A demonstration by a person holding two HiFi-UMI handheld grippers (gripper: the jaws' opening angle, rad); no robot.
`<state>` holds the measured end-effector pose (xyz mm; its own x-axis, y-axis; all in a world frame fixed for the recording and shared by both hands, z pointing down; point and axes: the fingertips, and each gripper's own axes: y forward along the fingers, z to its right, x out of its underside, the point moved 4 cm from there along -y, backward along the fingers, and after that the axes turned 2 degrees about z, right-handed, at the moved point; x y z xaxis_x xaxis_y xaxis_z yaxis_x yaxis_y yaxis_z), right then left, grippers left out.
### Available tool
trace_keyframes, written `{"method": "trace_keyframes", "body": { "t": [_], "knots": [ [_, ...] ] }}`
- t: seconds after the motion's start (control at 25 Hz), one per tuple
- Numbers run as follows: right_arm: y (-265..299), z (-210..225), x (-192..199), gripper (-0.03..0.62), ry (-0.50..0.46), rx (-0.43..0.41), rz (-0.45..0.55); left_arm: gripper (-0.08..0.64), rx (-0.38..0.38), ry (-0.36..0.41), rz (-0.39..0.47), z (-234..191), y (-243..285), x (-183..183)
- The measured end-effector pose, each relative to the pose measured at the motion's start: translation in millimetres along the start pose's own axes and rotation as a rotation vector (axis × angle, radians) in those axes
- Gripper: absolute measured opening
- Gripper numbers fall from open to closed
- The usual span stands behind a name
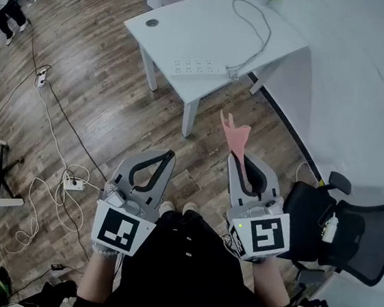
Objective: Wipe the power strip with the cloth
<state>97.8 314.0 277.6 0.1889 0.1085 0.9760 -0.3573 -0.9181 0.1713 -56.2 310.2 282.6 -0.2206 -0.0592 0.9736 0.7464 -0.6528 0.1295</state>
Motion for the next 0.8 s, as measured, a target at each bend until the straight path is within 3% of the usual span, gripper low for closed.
{"method": "trace_keyframes", "body": {
  "t": [0.8],
  "knots": [
    [15.1, -5.9, 0.5, 0.054, 0.011, 0.003, -0.014, 0.014, 0.015, -0.001, 0.009, -17.1, 2.0, 5.0]
  ]
}}
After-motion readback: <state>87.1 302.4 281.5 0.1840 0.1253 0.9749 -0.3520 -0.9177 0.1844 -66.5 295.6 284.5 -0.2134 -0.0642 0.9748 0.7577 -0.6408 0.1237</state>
